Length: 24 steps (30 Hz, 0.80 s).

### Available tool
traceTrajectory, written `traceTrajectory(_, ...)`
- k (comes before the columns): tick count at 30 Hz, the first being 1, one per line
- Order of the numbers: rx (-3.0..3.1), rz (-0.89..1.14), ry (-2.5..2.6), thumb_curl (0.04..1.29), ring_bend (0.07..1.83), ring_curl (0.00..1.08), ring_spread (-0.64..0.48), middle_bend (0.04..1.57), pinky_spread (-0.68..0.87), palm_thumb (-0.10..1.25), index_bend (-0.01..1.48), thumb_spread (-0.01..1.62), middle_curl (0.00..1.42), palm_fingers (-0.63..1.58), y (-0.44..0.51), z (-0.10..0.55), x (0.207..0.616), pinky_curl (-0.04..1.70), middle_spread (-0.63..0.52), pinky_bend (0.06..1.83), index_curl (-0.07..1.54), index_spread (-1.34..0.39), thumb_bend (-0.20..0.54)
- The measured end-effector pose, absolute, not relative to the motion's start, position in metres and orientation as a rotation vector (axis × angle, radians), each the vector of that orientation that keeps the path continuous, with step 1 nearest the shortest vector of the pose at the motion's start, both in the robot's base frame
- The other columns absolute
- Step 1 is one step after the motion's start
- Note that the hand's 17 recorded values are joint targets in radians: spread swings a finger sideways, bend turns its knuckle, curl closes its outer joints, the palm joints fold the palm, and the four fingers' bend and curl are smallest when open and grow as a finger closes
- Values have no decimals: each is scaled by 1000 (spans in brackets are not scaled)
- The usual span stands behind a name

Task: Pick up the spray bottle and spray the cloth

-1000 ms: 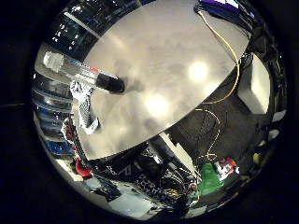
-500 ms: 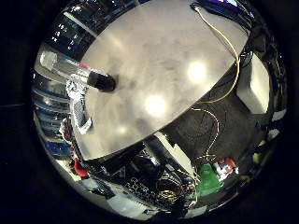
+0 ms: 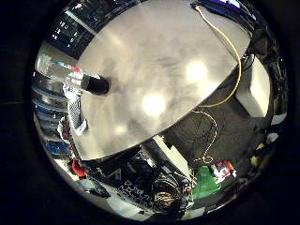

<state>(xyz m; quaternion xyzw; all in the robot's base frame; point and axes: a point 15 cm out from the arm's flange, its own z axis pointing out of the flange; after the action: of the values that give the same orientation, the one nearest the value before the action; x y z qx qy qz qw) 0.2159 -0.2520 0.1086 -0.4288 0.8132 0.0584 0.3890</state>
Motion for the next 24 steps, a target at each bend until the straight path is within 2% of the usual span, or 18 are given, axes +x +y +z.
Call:
traceTrajectory(13, -1119, 192, 2057, 292, 330, 255, 149, 269, 380, 545, 154, 1080, 362, 179, -242, 97, 225, 307, 37, 341, 274, -232, -24)
traceTrajectory(24, -1180, 216, 2024, 290, 324, 255, 159, 269, 379, 534, 154, 1080, 363, 179, -233, 88, 269, 307, 37, 342, 275, -232, -25)
